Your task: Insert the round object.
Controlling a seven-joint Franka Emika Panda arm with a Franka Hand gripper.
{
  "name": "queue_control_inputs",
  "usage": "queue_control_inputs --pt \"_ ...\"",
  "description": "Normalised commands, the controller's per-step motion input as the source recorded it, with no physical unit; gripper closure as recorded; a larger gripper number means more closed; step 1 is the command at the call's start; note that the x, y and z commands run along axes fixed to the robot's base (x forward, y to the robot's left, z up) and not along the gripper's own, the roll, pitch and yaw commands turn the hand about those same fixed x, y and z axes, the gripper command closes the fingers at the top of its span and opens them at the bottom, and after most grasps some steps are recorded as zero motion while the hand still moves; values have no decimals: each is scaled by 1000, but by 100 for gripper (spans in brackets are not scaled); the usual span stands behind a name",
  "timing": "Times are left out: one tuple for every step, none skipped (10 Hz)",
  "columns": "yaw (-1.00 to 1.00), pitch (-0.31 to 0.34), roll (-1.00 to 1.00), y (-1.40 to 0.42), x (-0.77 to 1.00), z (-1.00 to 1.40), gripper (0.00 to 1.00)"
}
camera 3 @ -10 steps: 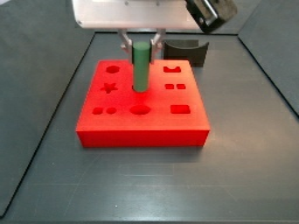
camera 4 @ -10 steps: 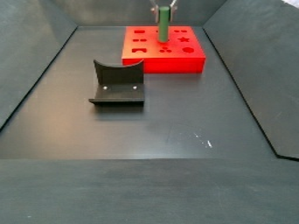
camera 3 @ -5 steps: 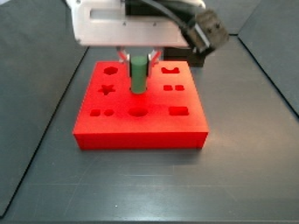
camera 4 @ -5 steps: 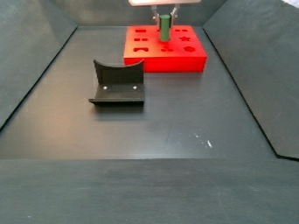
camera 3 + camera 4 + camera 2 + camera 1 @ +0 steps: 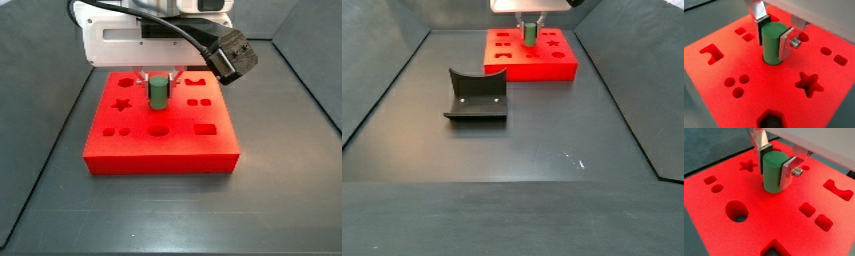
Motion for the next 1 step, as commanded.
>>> queue_control_inputs --pt "0 0 0 0 0 0 100"
